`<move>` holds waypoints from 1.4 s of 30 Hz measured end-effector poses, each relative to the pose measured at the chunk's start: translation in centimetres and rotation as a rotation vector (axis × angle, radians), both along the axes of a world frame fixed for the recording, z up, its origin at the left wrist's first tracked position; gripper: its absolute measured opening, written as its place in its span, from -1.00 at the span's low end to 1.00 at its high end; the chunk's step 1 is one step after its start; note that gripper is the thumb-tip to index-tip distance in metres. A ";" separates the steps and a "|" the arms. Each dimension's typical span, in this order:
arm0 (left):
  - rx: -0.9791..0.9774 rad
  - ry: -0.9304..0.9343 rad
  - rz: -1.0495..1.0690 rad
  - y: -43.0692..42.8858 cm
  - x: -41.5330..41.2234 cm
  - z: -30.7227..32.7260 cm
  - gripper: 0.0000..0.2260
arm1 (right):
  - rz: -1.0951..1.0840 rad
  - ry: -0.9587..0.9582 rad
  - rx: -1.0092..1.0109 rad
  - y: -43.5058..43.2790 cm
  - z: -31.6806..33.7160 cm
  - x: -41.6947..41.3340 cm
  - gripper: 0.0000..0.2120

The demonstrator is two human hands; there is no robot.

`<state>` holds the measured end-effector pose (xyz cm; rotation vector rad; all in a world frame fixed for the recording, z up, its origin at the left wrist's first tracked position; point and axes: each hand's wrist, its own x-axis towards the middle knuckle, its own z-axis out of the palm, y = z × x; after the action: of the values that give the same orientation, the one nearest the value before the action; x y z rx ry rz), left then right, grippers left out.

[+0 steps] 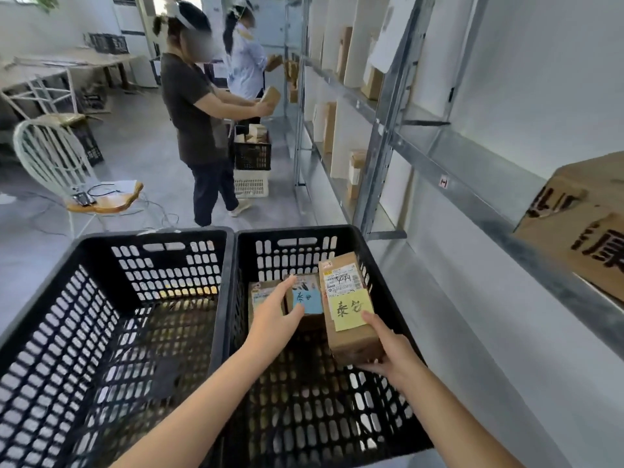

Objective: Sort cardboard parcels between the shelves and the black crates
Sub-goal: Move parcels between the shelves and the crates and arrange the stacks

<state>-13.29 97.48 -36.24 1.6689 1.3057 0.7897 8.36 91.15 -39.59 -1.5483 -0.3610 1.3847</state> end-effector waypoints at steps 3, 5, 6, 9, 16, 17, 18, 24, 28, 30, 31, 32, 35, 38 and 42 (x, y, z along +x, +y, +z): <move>-0.010 0.001 -0.017 2.2 0.5 -0.8 -0.50 | -0.029 0.002 -0.057 1.9 -1.4 0.1 -0.44; -0.026 0.034 -0.030 3.6 1.1 -1.1 -0.50 | -0.048 -0.050 -0.066 3.1 -2.5 -0.4 -0.43; -0.031 0.053 -0.032 4.3 1.4 -1.3 -0.49 | -0.059 -0.090 -0.067 3.6 -3.2 -0.8 -0.41; -0.038 0.110 -0.036 5.9 1.7 -2.0 -0.47 | -0.065 -0.208 -0.074 4.4 -5.5 -2.2 -0.31; -0.064 0.054 -0.034 8.8 1.8 -4.3 -0.49 | 0.077 -0.352 -0.039 4.1 -6.4 -3.4 -0.29; -0.075 0.041 -0.028 8.9 1.9 -4.4 -0.49 | 0.094 -0.355 -0.035 4.1 -6.3 -3.3 -0.30; -0.078 0.032 -0.019 9.0 2.0 -4.6 -0.49 | 0.104 -0.366 -0.025 4.1 -6.1 -3.1 -0.33; -0.014 0.050 -0.030 9.2 2.3 -5.3 -0.54 | -0.034 -0.352 -0.020 6.1 -6.2 -2.2 -0.54; -0.021 0.044 -0.025 9.3 2.1 -5.3 -0.49 | -0.044 -0.250 -0.026 6.2 -6.8 -2.3 -0.59; -0.015 0.038 -0.026 9.3 2.1 -5.5 -0.50 | -0.021 -0.180 -0.042 5.7 -6.8 -1.7 -0.60; -0.007 0.041 -0.027 9.3 2.2 -5.6 -0.51 | -0.011 -0.161 -0.049 5.6 -6.7 -1.3 -0.60; -0.003 0.045 -0.027 9.2 2.2 -5.7 -0.51 | -0.001 -0.159 -0.057 5.6 -6.7 -1.0 -0.60; -0.009 0.046 -0.014 9.3 2.2 -5.7 -0.52 | 0.016 -0.213 -0.053 6.3 -6.7 -1.3 -0.59; -0.027 0.042 0.005 9.5 2.1 -5.6 -0.49 | 0.024 -0.205 -0.044 7.1 -6.5 -2.0 -0.60; -0.013 0.079 -0.012 9.1 1.9 -5.8 -0.45 | 0.054 -0.086 -0.067 7.0 -6.2 -1.0 -0.62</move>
<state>-11.37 106.62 -42.07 1.7110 1.3512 0.7138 7.40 98.19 -45.76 -1.6679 -0.4153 1.3864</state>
